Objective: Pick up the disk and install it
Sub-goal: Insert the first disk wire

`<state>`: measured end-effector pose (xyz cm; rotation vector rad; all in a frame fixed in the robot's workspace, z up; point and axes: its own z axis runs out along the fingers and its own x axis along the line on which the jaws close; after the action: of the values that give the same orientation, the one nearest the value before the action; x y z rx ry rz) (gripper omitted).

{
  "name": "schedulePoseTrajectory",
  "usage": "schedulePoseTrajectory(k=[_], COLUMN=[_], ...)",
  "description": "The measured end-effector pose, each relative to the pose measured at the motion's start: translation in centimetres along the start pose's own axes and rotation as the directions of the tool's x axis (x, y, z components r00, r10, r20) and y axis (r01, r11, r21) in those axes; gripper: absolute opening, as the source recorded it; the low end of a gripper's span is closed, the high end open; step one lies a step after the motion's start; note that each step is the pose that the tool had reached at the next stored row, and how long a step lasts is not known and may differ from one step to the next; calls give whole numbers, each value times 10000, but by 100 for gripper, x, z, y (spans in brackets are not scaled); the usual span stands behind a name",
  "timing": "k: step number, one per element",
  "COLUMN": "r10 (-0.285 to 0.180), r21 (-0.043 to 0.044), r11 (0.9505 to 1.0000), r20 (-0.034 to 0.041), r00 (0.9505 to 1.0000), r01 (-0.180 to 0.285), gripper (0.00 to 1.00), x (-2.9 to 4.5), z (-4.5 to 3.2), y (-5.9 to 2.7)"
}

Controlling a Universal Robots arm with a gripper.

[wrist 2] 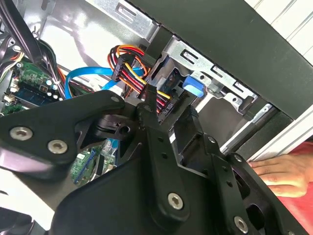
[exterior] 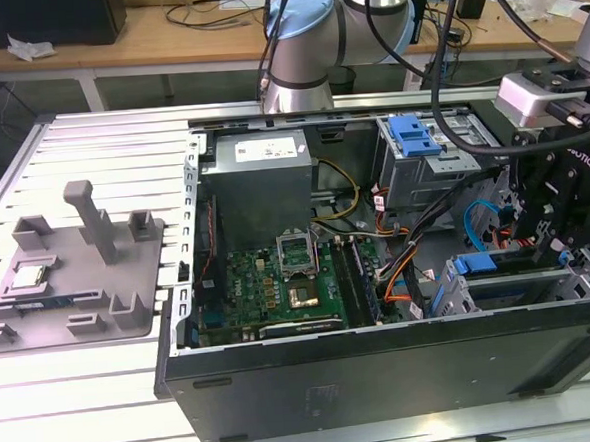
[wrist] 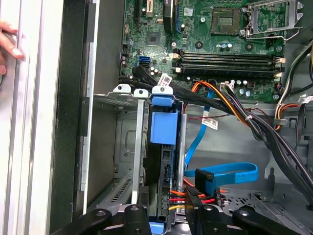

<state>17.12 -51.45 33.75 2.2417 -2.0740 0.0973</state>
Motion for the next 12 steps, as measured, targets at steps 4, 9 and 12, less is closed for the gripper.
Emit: schedulePoseTrajectory(k=[4,9,12], r10=[0,1,0], r21=[0,-2,-5], r11=[10000,10000,10000], r20=[0,-36,-65], r00=[10000,10000,10000], r01=[0,-1,0], gripper=[42,42,42], x=[0,9,9], z=[-1,-91,-137], y=[0,2,2])
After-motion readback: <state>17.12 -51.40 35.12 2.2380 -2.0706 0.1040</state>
